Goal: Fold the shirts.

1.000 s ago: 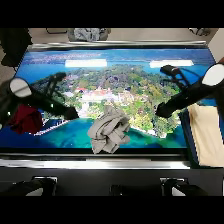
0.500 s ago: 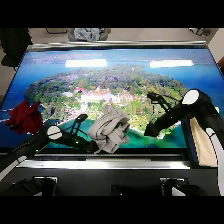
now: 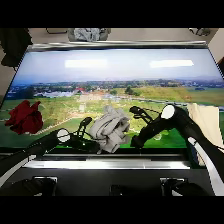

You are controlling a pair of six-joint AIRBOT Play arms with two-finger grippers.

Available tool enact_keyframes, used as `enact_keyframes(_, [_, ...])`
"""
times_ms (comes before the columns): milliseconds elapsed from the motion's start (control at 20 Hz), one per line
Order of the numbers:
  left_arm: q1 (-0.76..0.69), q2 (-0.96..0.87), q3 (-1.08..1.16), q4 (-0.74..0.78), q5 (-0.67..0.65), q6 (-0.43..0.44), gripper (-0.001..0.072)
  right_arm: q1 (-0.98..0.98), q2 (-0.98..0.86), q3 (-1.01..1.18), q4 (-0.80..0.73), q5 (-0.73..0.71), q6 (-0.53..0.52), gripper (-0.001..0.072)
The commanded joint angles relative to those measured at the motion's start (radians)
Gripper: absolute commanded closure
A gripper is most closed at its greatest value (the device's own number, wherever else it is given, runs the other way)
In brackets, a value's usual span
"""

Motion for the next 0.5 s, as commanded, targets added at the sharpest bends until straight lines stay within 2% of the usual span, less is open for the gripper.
enact_keyframes(0, [-0.003, 0.013, 0.000, -0.011, 0.000, 0.000, 0.0677, 0.116, -0.025, -0.024, 0.036, -0.182, -0.003, -0.0002])
enact_keyframes(200, [-0.003, 0.037, 0.000, -0.011, 0.000, 0.000, 0.0677, 0.192, -0.111, -0.024, 0.050, -0.313, -0.003, 0.0021])
enact_keyframes(250, [-0.003, 0.040, 0.000, -0.011, 0.000, 0.000, 0.0677, 0.204, -0.122, -0.023, 0.049, -0.345, -0.004, 0.0185])
enact_keyframes(300, [-0.002, 0.043, 0.000, -0.011, -0.002, 0.000, 0.0677, 0.205, -0.124, -0.023, 0.045, -0.365, -0.004, 0.0533])
enact_keyframes(350, [0.003, 0.049, 0.000, -0.010, -0.010, 0.000, 0.0677, 0.199, -0.119, -0.021, 0.041, -0.372, 0.004, 0.0670])
enact_keyframes(450, [0.045, 0.078, 0.023, 0.027, -0.067, -0.001, 0.0680, 0.165, -0.085, 0.003, 0.003, -0.339, 0.004, 0.0670])
